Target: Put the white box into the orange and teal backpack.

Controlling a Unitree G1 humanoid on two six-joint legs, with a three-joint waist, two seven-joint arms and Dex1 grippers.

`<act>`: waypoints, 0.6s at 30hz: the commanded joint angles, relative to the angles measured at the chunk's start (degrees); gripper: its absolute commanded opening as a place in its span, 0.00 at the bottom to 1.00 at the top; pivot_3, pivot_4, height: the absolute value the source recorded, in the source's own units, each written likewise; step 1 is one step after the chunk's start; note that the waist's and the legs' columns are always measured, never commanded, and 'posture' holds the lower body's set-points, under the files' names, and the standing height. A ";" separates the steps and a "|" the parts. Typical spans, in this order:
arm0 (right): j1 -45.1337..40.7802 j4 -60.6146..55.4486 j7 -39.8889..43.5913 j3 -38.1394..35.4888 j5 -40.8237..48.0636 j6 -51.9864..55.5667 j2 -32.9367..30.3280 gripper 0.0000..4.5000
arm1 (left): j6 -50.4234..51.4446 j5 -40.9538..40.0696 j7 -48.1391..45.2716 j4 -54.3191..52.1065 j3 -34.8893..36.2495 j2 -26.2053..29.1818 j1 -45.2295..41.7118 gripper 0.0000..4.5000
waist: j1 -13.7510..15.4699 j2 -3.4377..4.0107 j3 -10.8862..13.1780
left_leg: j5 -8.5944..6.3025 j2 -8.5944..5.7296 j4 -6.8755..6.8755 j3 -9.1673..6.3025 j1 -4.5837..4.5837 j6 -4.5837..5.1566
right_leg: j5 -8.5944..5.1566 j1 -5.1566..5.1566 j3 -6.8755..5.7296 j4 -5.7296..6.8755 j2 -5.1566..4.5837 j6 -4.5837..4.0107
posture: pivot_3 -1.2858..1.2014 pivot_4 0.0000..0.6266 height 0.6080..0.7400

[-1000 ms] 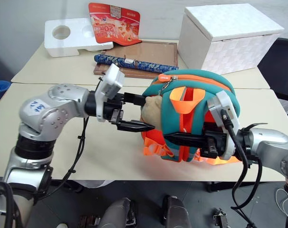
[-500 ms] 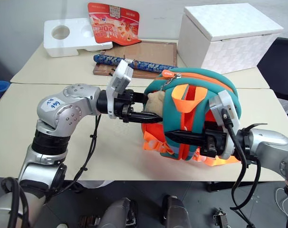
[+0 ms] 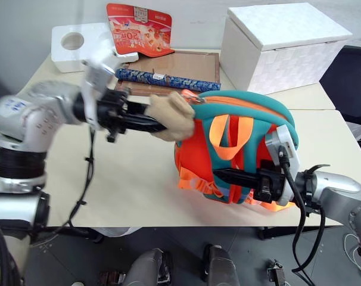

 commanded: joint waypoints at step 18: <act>2.66 -3.76 -3.22 -3.53 -0.19 -4.87 1.79 0.00 | -46.97 36.64 1.65 12.58 -17.26 -7.14 14.42 0.24 | 0.14 0.03 -0.03 | -0.06 0.00 0.02 0.01 -0.07 0.11 | 0.01 -0.05 0.07 0.01 -0.15 0.01 | 0.52 0.24 1.00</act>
